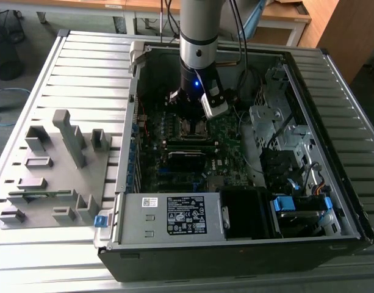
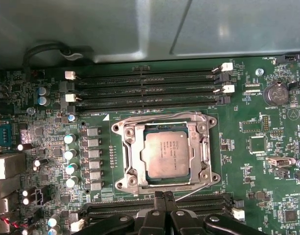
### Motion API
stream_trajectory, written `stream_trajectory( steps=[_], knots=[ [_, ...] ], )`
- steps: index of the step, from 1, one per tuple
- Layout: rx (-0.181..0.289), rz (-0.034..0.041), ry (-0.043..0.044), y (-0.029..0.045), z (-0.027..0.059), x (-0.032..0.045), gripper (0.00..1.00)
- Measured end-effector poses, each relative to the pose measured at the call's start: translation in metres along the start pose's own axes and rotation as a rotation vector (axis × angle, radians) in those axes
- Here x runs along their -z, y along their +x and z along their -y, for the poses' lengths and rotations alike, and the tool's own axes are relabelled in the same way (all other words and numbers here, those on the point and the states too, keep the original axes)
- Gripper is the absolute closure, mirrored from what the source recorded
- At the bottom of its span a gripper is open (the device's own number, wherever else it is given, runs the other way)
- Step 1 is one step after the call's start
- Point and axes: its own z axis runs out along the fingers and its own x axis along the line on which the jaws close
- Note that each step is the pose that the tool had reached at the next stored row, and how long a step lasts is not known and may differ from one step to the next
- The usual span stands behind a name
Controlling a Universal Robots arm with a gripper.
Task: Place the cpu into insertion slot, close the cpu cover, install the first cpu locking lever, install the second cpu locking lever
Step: 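Install the second cpu locking lever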
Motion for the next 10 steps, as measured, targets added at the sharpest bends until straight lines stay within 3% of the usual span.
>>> stream_trajectory(
  steps=[10],
  knots=[
    [0.0,0.0018,-0.0002,0.0068,0.0014,0.0002,0.9]
  ],
)
